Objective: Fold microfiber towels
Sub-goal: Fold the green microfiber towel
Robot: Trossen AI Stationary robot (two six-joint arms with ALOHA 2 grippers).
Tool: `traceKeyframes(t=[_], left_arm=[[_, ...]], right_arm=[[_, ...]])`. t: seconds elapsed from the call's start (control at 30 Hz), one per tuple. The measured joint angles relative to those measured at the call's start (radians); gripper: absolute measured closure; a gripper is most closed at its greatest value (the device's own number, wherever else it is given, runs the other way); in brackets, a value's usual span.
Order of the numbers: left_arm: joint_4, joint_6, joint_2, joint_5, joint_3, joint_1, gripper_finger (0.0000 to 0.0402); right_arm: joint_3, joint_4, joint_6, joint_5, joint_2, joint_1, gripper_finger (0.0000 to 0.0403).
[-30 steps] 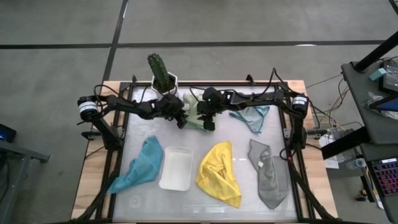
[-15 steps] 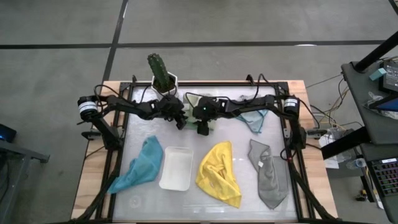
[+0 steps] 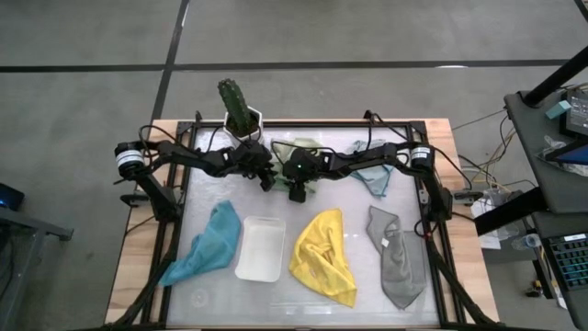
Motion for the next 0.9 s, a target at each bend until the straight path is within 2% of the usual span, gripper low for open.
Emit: traceKeyframes(t=[0.13, 0.43, 0.57, 0.7, 0.9], left_arm=[[0.001, 0.000, 0.000, -0.003, 0.002, 0.000, 0.0245], [0.030, 0.017, 0.000, -0.003, 0.001, 0.000, 0.0245], [-0.023, 0.024, 0.000, -0.003, 0.001, 0.000, 0.0245], [-0.102, 0.051, -0.003, -0.002, 0.001, 0.000, 0.0245], [-0.175, 0.100, -0.015, 0.043, 0.003, 0.000, 0.0245]], right_arm=[[0.000, 0.001, -0.015, 0.001, 0.000, 0.000, 0.0243], [0.000, -0.008, -0.041, 0.002, 0.000, 0.000, 0.0345], [0.000, -0.002, -0.038, 0.001, 0.000, 0.000, 0.0378], [0.000, -0.002, -0.030, 0.000, 0.000, 0.000, 0.0379], [0.010, 0.000, -0.004, -0.004, 0.000, 0.000, 0.0327]])
